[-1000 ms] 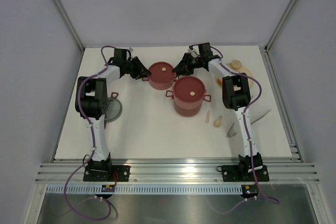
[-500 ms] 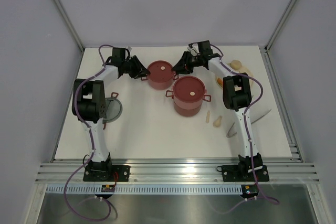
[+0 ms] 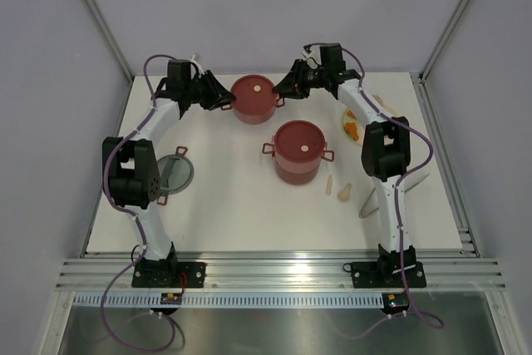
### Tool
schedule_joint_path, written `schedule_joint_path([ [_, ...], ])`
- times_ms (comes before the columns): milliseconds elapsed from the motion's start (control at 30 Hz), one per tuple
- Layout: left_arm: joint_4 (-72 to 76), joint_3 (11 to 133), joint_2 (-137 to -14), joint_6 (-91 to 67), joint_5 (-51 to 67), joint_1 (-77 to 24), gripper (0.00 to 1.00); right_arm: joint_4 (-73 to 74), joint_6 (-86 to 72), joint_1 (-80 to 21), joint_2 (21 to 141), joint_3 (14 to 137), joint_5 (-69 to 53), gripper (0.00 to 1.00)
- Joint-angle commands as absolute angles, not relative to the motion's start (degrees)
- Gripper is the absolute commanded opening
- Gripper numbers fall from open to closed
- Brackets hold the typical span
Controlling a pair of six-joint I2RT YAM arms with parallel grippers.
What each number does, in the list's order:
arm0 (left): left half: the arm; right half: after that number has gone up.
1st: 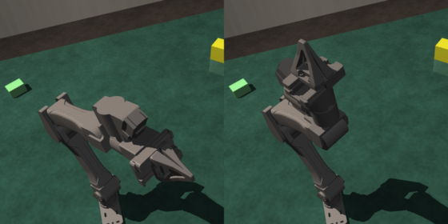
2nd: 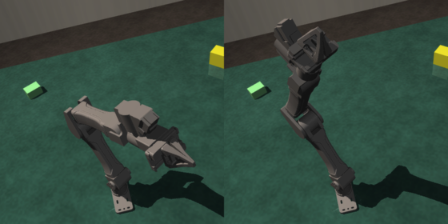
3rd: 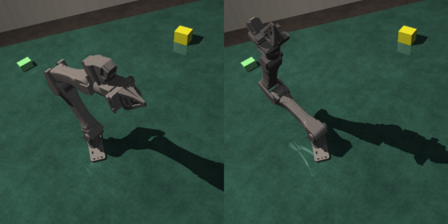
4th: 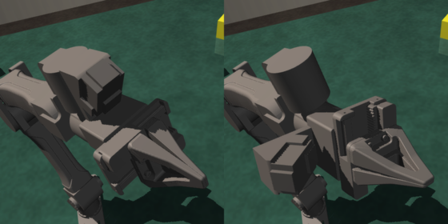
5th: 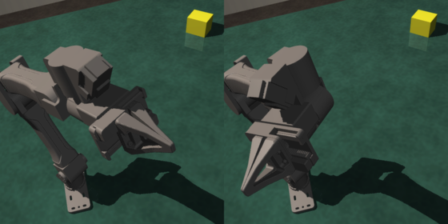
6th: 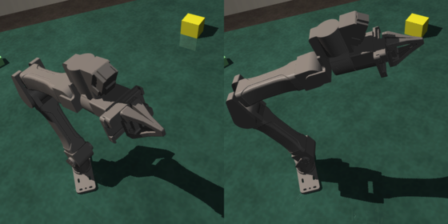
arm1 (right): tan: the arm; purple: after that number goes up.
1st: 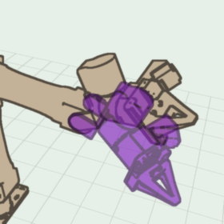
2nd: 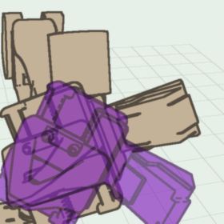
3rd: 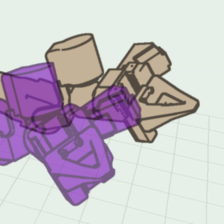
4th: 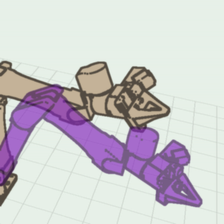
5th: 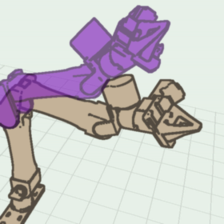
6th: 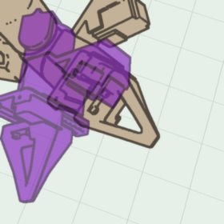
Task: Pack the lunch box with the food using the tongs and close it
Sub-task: Pick up the packing box from the center of the board, then place the packing box into the packing box.
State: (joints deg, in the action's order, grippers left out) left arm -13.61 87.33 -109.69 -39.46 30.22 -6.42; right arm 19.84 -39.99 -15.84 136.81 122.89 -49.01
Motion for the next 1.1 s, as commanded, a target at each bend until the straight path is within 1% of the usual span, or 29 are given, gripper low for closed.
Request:
schedule_joint_path([
  [0,-14.3,90.9,-104.2,-38.8,33.0,-6.9,0.0,19.2,-41.5,-15.8,129.1,122.4,-47.8,0.0],
  [200,-17.5,92.5,-100.9,-38.7,33.0,-7.4,0.0,21.5,-41.2,-15.8,124.5,121.1,-45.8,0.0],
  [400,-20.8,93.6,-97.5,-38.7,33.0,-9.0,0.0,21.0,-43.1,-15.8,118.8,116.5,-44.0,0.0],
  [567,-25.5,92.8,-94.3,-37.5,33.2,-10.5,0.0,19.2,-46.3,-15.4,112.2,108.9,-45.0,0.0],
  [733,-26.5,90.2,-89.8,-37.6,33.0,-13.8,0.0,18.5,-47.5,-15.4,106.7,100.8,-43.9,0.0],
  [1067,-28.3,89.4,-87.8,-38.6,32.4,-22.3,0.0,19.2,-46.4,-13.7,93.7,87.5,-42.0,0.0],
])
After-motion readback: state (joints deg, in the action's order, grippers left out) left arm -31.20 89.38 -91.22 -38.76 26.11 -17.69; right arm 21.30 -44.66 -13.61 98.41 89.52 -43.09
